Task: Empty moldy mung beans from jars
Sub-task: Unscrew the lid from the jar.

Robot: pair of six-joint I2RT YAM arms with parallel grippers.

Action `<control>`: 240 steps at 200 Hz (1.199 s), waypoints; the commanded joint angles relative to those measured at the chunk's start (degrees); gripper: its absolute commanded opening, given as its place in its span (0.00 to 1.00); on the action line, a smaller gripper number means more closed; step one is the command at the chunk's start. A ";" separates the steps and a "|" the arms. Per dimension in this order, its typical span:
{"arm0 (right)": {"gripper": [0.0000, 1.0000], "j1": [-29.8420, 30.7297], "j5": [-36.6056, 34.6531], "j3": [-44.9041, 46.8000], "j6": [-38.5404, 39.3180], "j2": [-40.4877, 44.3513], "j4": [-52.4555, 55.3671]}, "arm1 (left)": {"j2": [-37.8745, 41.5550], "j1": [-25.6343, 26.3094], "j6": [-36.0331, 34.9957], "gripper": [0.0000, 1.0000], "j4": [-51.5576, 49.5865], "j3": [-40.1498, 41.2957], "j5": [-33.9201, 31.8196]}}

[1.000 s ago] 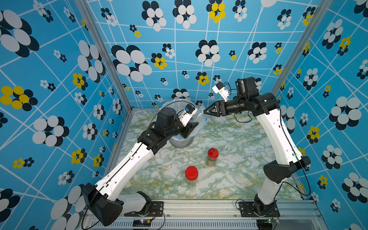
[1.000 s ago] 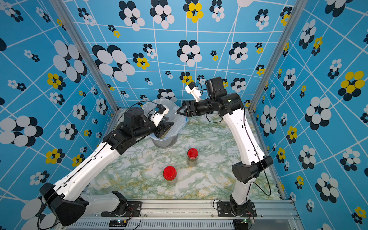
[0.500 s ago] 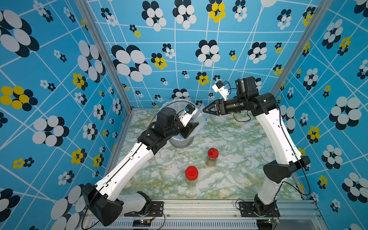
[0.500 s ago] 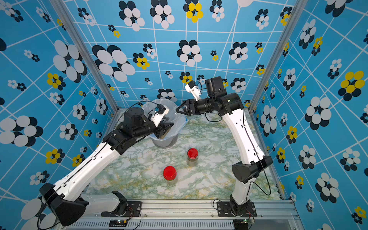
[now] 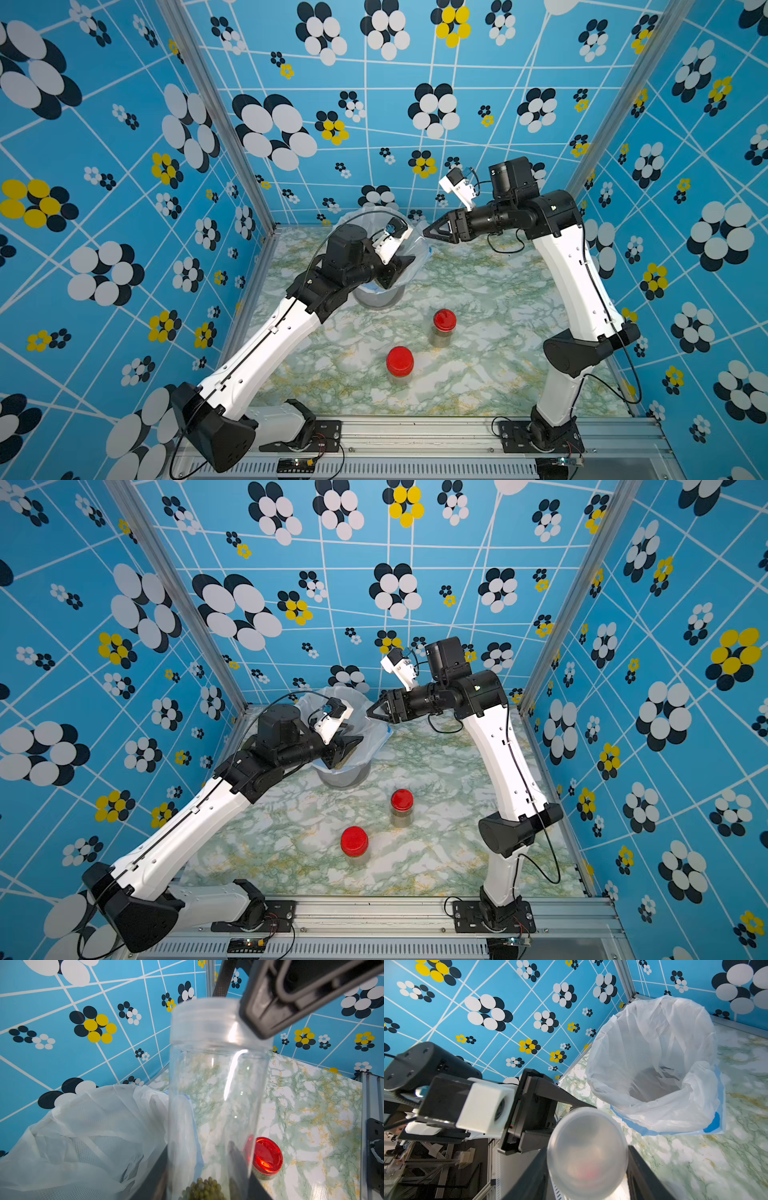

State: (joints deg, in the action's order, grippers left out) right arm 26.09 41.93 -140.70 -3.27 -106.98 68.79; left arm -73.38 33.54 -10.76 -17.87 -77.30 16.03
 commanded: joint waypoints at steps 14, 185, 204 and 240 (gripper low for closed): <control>0.35 0.98 -2.83 7.81 13.15 5.44 -1.08 | 1.79 -1.09 -0.30 0.14 0.79 -0.56 1.58; 0.69 0.37 -21.44 26.62 3.35 20.20 -22.43 | 0.98 -4.07 3.34 0.15 2.17 -1.07 7.04; 0.70 0.34 -21.96 25.23 -9.41 19.34 -22.55 | 0.98 -2.17 2.09 0.15 2.36 -0.93 1.79; 0.74 1.77 -16.98 26.62 -26.89 17.79 -27.17 | 0.13 2.10 0.65 0.14 3.62 -0.84 -6.74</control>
State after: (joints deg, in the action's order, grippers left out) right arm 26.63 23.11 -115.02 -13.19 -87.57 45.93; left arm -73.91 33.56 -9.04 -17.98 -78.43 16.01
